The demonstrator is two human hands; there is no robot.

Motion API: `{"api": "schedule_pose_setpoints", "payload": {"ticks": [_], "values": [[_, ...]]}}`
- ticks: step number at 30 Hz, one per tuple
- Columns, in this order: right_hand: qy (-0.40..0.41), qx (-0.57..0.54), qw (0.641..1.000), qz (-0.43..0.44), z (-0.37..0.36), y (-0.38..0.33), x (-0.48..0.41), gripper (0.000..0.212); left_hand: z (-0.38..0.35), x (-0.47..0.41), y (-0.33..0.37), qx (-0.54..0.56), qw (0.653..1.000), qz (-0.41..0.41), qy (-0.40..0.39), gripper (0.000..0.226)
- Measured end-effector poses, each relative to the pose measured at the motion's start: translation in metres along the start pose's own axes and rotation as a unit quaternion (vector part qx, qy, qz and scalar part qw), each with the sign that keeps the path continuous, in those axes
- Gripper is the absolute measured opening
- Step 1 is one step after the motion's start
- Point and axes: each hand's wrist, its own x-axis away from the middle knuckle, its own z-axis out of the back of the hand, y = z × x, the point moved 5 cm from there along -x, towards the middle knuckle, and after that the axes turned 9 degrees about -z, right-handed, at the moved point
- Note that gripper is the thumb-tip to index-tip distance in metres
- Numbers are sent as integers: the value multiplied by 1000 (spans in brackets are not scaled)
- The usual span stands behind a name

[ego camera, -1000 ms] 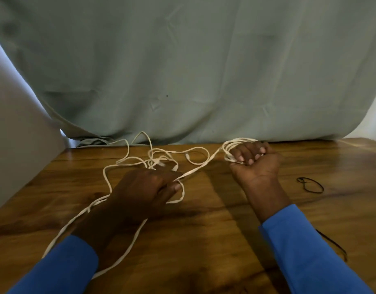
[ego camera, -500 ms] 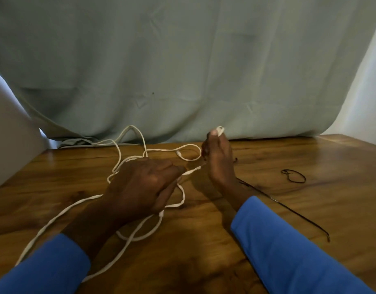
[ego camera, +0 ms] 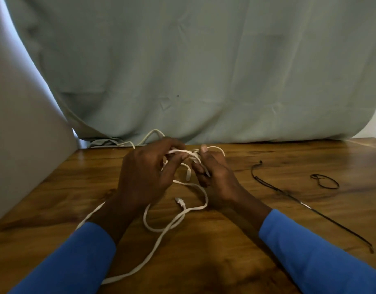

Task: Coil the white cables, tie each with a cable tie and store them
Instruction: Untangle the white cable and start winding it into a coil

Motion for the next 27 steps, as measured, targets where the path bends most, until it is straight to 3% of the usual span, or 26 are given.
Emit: {"api": "schedule_pose_setpoints", "payload": {"ticks": [2, 5, 9, 11, 18, 21, 24, 27], "values": [[-64, -88, 991, -80, -7, 0, 1, 55, 1, 1, -12, 35, 998, 57, 4, 16], [-157, -198, 949, -191, -12, 2, 3, 57, 0, 2, -26, 42, 993, 106, 7, 41], [-264, -287, 899, -198, -14, -5, 8, 50, 1, -4, -37, -3, 996, 81, -30, 59], [-272, -348, 880, -177, -9, -12, 4, 49, 2, -2, -49, 12, 995, 93, -38, 63], [-26, -482, 873, -70, 67, -25, -17, 59, 16, 16, -84, -89, 981, 123, -123, 49], [53, -504, 859, -73, 80, -16, -19, 50, 6, 7, -71, -120, 982, 48, -140, 47], [98, -522, 843, -80, 81, -7, -19, 60, -15, 3, -46, -169, 972, -62, -153, 37], [116, -509, 847, -96, 76, -4, -18, 67, -37, 9, -33, -150, 964, -63, -211, 46]]}}
